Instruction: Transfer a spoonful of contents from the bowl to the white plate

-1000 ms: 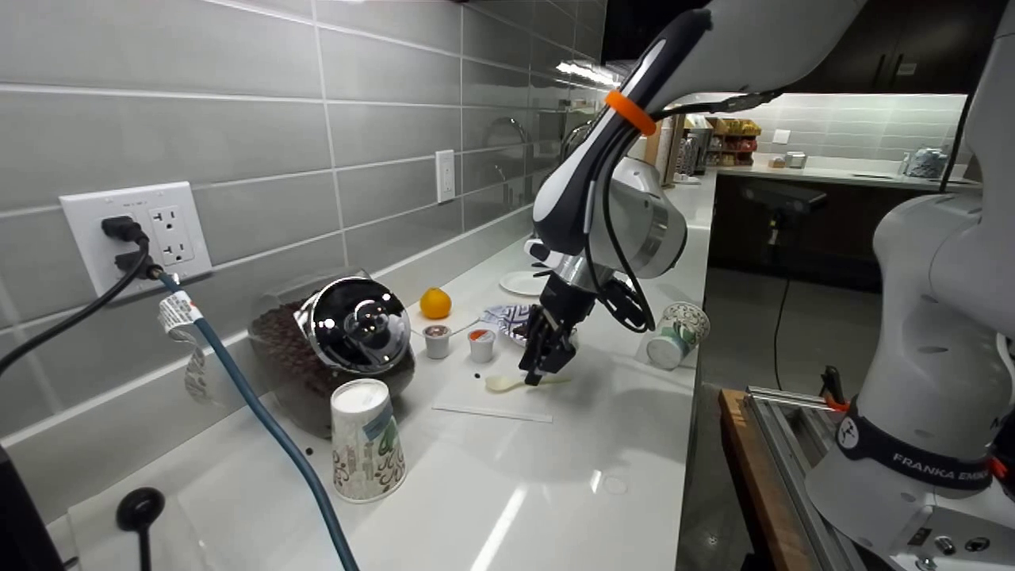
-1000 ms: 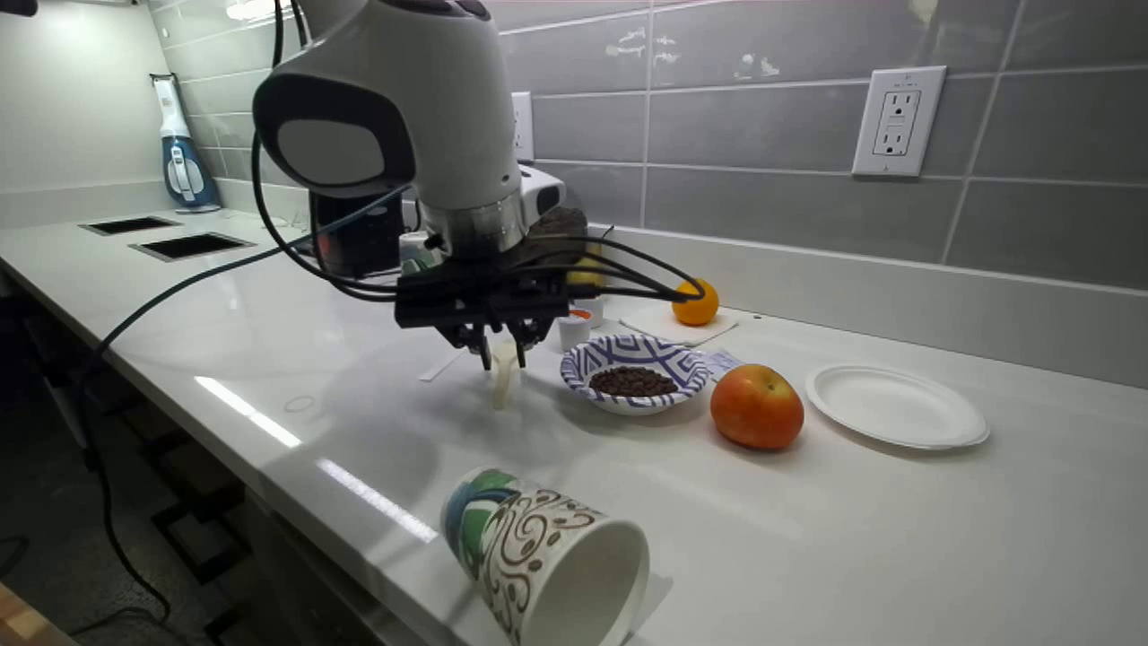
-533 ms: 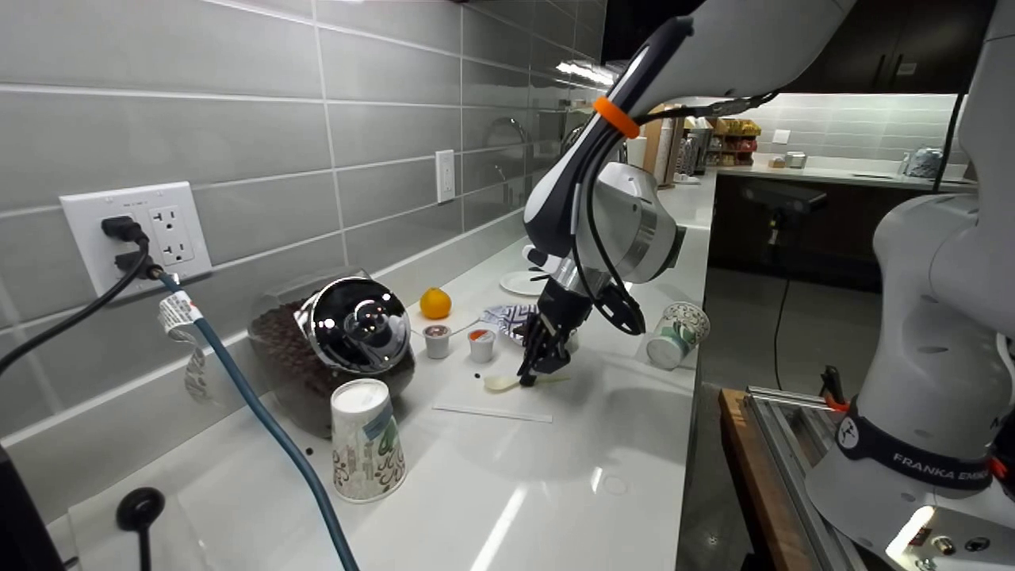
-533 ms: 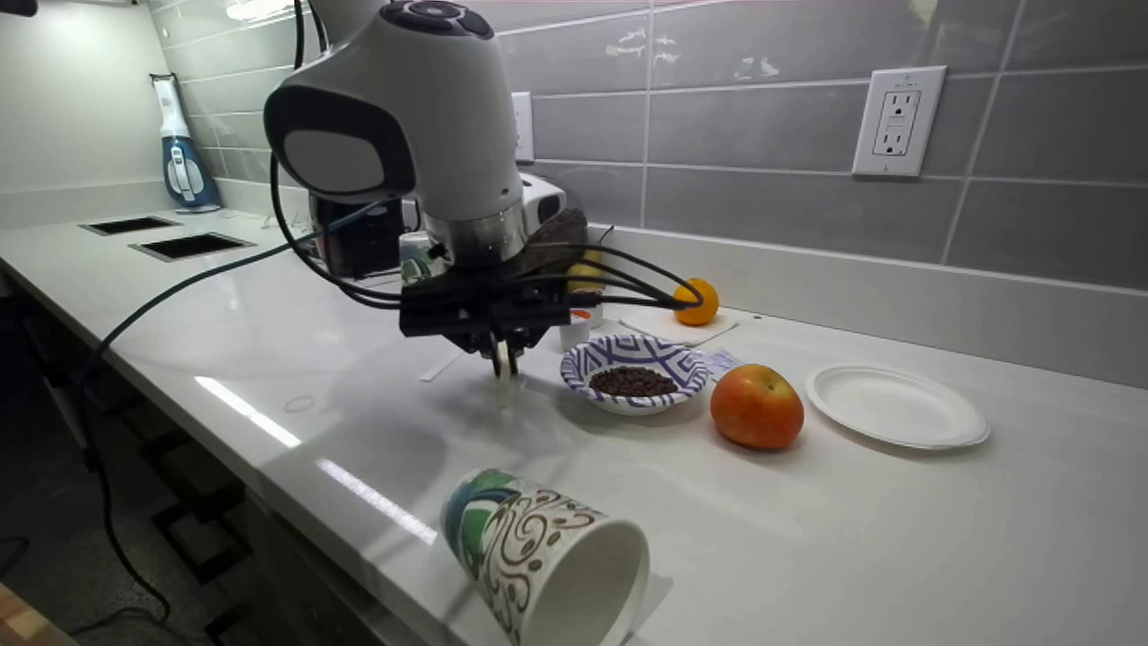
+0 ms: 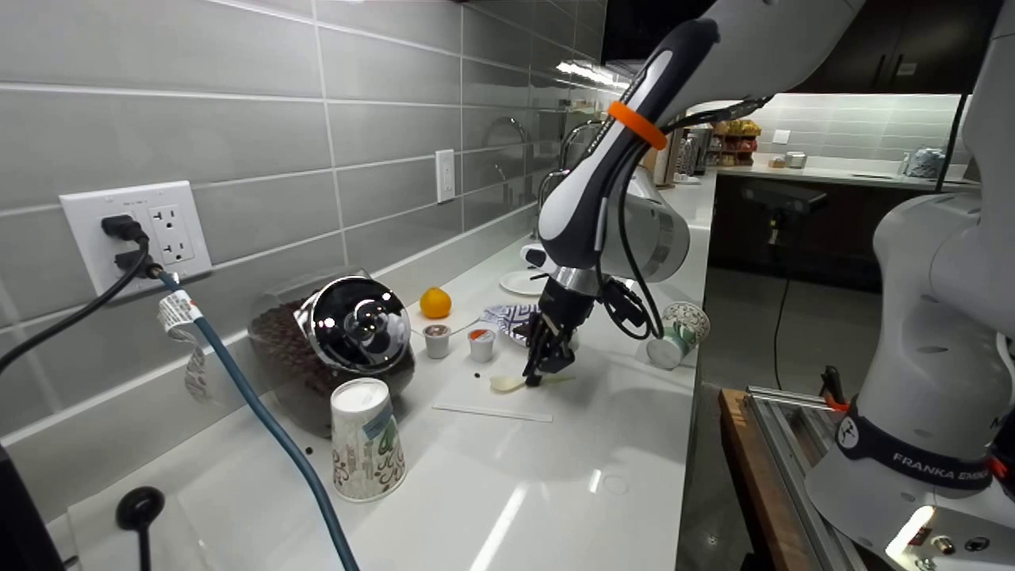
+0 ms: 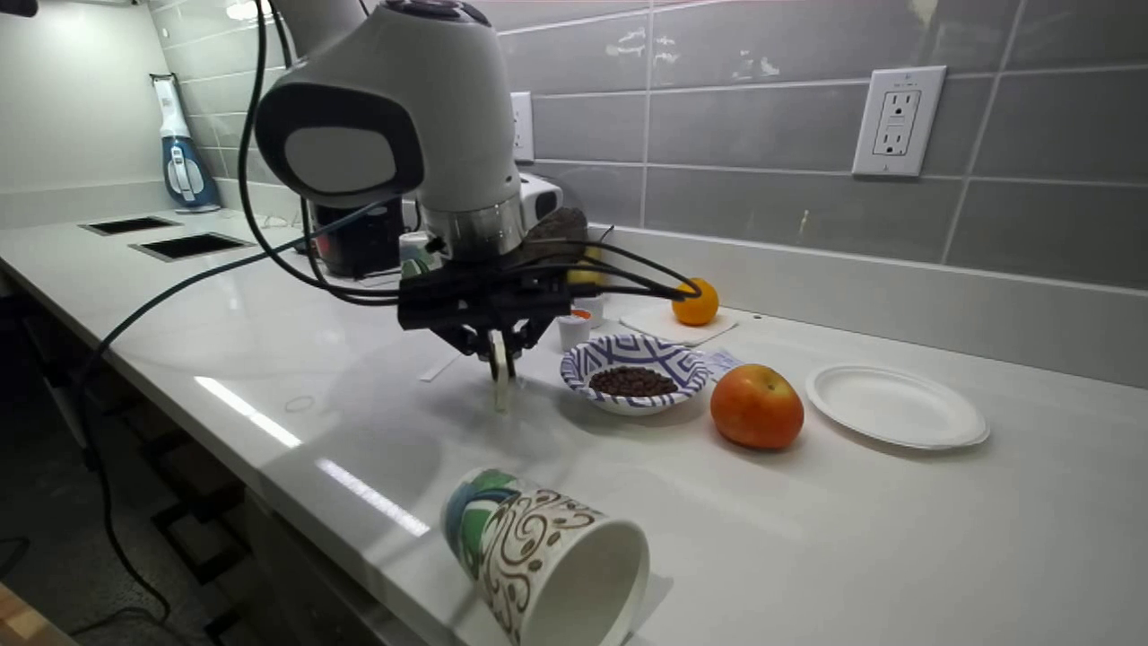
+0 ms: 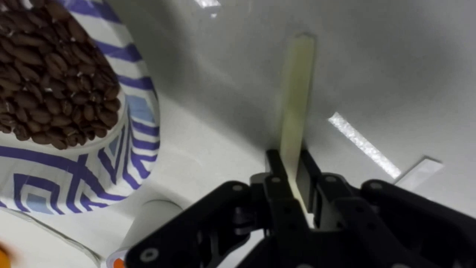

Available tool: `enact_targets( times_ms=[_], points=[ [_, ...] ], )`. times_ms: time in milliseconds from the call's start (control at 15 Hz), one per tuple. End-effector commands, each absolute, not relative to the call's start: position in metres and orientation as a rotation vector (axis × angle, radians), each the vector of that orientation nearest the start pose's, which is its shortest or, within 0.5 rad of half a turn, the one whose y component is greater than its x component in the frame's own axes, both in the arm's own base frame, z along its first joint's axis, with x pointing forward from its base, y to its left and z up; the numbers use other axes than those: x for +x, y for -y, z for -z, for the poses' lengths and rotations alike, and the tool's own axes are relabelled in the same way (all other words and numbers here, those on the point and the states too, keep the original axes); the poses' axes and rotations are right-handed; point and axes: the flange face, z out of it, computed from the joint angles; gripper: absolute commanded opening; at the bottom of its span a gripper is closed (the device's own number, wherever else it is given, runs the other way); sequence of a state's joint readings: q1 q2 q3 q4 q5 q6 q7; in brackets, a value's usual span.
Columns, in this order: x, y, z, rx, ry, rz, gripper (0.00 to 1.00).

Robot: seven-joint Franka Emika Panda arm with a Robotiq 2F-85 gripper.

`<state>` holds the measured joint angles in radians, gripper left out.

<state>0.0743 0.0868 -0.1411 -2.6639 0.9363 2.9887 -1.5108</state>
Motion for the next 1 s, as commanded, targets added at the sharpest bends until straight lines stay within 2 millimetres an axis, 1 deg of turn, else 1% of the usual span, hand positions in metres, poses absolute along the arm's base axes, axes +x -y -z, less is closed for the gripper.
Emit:
enact_targets(
  times_ms=[0, 133, 333, 533, 600, 733, 867, 933],
  points=[
    [0.395, 0.079, -0.223, -3.010, 0.858, 0.401, 0.06],
    [0.398, 0.084, -0.225, -3.052, 0.887, 0.393, 0.06],
    [0.408, 0.097, -0.231, -3.081, 0.942, 0.359, 0.06],
    [0.420, 0.111, -0.251, -3.094, 1.010, 0.323, 0.06],
    [0.424, 0.114, -0.260, -3.103, 1.028, 0.311, 0.06],
    [0.427, 0.114, -0.289, -3.108, 1.064, 0.280, 0.06],
    [0.425, 0.102, -0.328, -3.093, 1.111, 0.246, 0.06],
    [0.423, 0.092, -0.343, -3.060, 1.111, 0.240, 0.06]
  ],
)
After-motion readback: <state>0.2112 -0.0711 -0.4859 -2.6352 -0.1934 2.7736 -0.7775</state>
